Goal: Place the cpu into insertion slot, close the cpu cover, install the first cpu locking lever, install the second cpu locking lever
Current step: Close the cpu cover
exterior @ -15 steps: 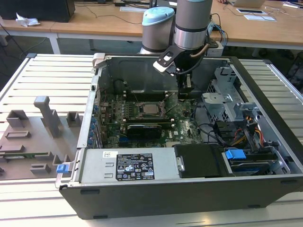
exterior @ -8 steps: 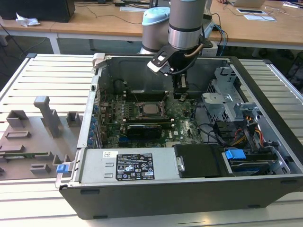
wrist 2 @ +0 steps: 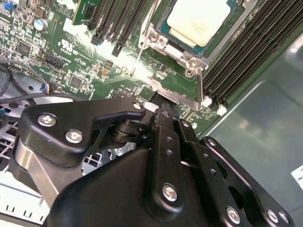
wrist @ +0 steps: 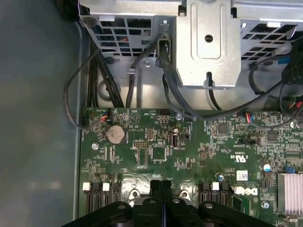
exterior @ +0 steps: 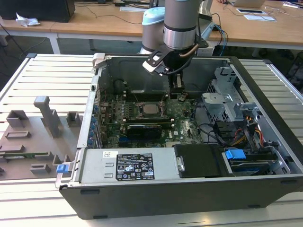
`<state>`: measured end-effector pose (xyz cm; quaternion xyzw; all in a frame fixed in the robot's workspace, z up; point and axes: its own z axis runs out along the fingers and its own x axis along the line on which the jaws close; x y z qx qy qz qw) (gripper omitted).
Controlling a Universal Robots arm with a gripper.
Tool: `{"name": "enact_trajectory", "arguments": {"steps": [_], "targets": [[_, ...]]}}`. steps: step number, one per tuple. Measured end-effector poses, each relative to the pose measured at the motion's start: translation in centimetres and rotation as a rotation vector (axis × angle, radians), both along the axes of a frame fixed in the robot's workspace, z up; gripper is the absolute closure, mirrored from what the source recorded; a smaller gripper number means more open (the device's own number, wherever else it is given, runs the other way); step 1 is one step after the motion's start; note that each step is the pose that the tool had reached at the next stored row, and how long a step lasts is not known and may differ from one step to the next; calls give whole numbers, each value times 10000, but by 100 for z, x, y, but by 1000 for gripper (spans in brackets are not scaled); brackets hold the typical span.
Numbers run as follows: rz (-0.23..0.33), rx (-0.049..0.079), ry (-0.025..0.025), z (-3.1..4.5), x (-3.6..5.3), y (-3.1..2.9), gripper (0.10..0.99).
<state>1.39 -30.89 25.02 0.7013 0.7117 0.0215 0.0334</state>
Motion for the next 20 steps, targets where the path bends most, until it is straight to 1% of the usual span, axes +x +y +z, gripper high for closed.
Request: {"name": "enact_trajectory", "arguments": {"steps": [2,6,14,20], "targets": [[0,0,0,0,-38,0,980],[0,0,0,0,-88,0,980],[0,-1,0,0,-172,0,980],[0,0,0,-1,-214,0,980]]}}
